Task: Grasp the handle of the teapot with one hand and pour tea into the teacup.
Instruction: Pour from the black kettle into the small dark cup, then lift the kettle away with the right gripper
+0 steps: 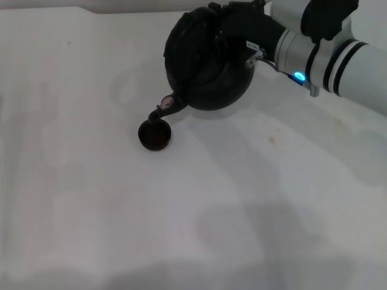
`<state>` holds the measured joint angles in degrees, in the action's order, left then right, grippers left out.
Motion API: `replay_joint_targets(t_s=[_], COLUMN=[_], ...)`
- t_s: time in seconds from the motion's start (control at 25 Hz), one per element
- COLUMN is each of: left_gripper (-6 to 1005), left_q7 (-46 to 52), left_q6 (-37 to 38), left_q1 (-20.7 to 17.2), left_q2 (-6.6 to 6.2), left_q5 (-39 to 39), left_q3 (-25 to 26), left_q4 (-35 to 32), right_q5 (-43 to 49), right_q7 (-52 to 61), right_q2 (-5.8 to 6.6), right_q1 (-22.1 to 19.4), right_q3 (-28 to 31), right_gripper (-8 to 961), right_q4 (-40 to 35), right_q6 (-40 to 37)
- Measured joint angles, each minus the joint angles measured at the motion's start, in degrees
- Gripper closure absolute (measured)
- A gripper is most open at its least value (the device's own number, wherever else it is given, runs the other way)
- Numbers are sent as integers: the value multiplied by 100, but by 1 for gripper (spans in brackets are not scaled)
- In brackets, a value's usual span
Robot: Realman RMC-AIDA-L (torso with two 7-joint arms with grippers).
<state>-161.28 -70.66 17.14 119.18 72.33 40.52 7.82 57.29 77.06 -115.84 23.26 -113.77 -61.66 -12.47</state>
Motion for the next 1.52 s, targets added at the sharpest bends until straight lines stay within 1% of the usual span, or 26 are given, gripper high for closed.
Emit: replay_joint_targets(t_s=[0.32,0.88,1.52], left_gripper=[122,123,123], left_q7=[0,0,0], left_q6=[0,0,0], left_q1=[0,17,18], left_q2=[0,0,0], left_q5=[2,0,3], left_q3=[13,17,18], left_q4=[0,0,0], right_q5=[-1,0,11], right_q7=[-226,-624,-902], right_q2=[-1,-9,-18], right_q1=[-12,0,0], right_q3=[-146,-202,-276], right_gripper=[749,752,758], right_q4=[-125,-143,-232], right_q6=[85,255,268])
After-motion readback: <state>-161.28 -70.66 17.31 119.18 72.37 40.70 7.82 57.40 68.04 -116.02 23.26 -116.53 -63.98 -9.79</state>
